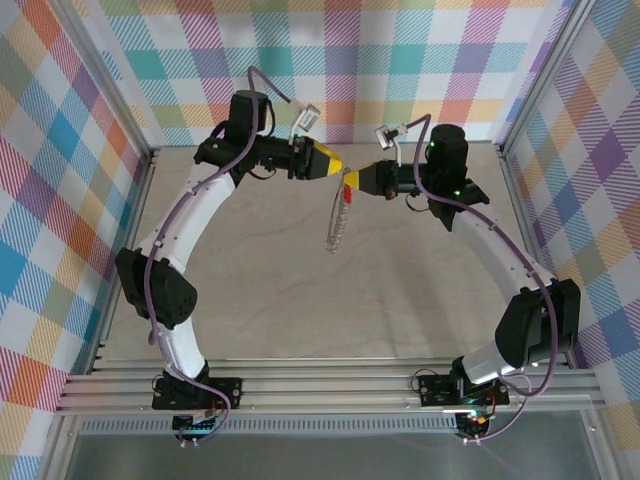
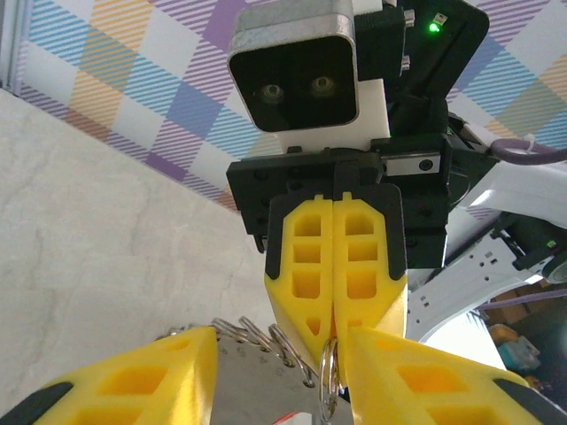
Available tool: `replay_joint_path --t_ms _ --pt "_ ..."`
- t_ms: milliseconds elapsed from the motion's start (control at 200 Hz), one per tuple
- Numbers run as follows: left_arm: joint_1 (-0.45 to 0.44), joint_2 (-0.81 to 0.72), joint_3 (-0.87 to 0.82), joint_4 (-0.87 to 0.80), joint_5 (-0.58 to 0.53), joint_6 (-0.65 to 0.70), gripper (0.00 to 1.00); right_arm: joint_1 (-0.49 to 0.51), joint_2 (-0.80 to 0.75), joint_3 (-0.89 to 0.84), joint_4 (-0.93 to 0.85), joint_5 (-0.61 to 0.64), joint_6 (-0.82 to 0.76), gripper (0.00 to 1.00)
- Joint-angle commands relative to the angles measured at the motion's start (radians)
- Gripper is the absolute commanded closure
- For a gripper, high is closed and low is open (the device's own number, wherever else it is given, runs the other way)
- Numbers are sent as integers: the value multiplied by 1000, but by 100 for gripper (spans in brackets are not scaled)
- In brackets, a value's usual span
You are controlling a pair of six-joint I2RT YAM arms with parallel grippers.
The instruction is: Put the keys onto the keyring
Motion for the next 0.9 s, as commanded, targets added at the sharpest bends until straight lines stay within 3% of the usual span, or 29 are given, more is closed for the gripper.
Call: replay_joint_path --t_ms 0,360,660,895 --pt "9 10 35 -32 55 20 59 -9 4 34 28 -26 -25 100" --pt "-11 18 40 -57 80 40 69 -10 8 29 46 -15 -12 100" --pt "-23 34 60 -77 85 50 71 -11 10 28 57 -12 -4 100" --pt "-35 48 73 -78 88 52 86 -11 13 20 59 -13 -5 100"
